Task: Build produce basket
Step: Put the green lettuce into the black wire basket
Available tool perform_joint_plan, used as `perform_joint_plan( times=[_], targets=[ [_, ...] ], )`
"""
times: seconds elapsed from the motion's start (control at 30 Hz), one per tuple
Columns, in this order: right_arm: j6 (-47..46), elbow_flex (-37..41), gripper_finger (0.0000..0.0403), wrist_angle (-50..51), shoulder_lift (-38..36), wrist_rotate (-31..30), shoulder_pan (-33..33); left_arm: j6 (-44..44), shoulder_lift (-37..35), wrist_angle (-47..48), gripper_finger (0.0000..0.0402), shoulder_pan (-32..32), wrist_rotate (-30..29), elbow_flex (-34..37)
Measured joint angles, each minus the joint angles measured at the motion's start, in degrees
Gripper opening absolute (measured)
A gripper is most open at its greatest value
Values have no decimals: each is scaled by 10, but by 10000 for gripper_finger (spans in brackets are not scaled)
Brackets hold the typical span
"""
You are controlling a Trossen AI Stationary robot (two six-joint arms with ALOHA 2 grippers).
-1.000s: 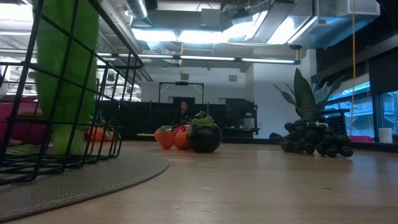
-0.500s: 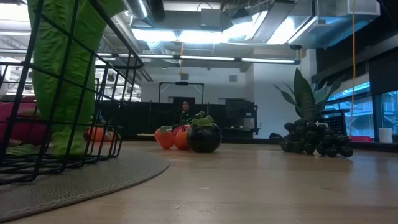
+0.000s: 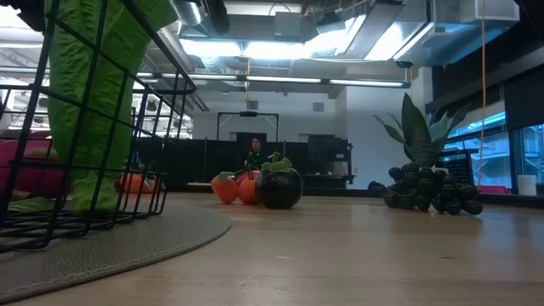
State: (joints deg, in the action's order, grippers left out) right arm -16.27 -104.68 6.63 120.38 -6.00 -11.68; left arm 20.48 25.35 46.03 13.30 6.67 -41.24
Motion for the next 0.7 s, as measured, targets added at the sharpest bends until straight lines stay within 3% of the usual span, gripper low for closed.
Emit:
perform_joint_plan(
  times=[0.43, 0.7],
  targets=[
    [0, 0, 0, 5, 0, 0, 0, -3, 102, -160, 94, 0, 18, 33],
    [0, 0, 0, 6, 0, 0, 0, -30, 153, -206, 94, 0, 6, 33]
  ],
)
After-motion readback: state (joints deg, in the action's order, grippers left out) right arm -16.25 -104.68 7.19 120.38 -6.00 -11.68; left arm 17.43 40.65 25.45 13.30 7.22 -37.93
